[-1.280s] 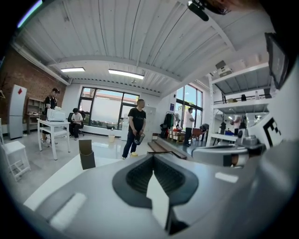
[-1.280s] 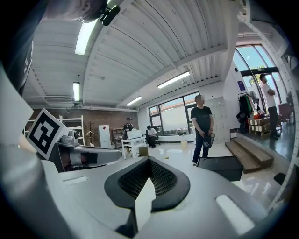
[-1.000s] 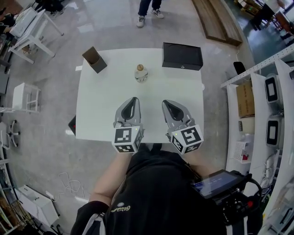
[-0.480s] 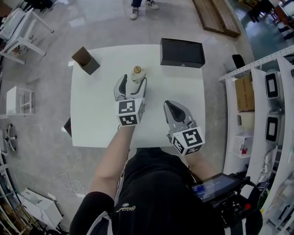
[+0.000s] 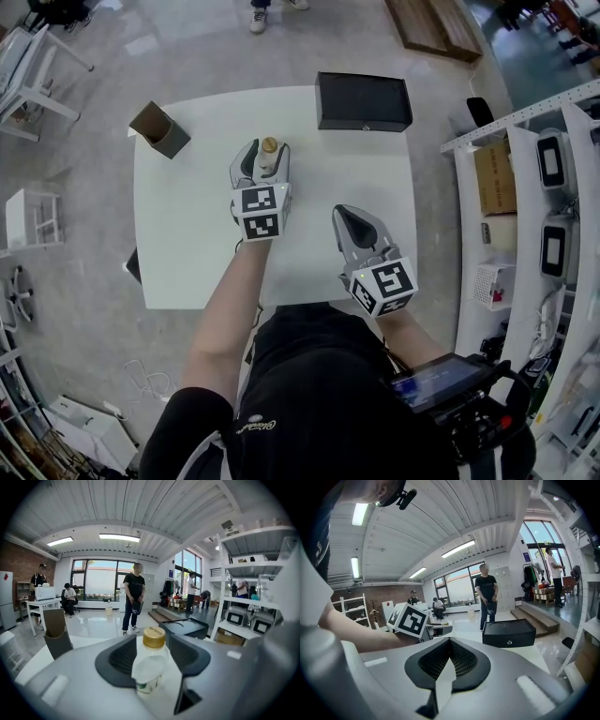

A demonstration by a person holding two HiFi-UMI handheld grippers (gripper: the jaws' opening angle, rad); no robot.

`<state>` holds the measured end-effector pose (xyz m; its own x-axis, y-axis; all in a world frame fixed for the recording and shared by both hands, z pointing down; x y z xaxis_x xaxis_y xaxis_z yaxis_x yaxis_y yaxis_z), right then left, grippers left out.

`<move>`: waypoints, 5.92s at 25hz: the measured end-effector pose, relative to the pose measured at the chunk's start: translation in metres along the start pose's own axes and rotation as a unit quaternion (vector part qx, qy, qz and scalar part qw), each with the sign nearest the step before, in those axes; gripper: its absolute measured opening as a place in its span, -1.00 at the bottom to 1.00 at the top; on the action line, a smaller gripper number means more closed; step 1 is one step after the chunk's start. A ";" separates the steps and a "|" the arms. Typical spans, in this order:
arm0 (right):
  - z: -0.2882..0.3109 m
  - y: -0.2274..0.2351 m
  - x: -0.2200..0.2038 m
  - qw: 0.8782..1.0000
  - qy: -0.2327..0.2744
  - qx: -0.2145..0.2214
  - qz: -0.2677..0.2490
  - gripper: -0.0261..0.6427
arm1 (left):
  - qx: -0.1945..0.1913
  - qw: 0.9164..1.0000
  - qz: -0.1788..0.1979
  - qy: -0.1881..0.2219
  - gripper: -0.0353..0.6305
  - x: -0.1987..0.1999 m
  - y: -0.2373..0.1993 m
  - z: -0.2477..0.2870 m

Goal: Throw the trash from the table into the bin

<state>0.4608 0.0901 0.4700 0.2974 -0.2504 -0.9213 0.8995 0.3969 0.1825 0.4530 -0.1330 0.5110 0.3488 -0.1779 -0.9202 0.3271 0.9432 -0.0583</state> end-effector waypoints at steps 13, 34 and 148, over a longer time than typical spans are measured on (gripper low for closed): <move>-0.009 0.001 0.005 1.000 0.009 -0.009 -0.006 -0.92 | 0.014 0.999 0.014 0.038 -0.47 0.018 -0.002 -0.027; -0.042 -0.002 0.016 0.997 0.033 0.065 -0.034 -0.92 | 0.088 0.992 -0.024 0.089 -0.48 0.026 0.029 -0.164; 0.293 -0.613 -0.066 0.926 -0.073 0.349 -0.127 -0.92 | 0.414 0.884 -0.214 0.047 -0.68 -0.266 -0.531 -0.438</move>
<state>-0.0162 -0.3953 0.5198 0.0431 -0.3945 -0.9179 0.9185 -0.3459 0.1918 -0.1980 -0.4634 0.6177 -0.0237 -0.4076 -0.9129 0.9554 0.2596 -0.1407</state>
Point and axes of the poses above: the fingertips, and each gripper's own axes: z forward along the fingers, y to its right, x out of its top, the point moved 8 cm from there along -z, backward along the fingers, and after that the axes turned 2 degrees about -x, right-handed, at the moved point
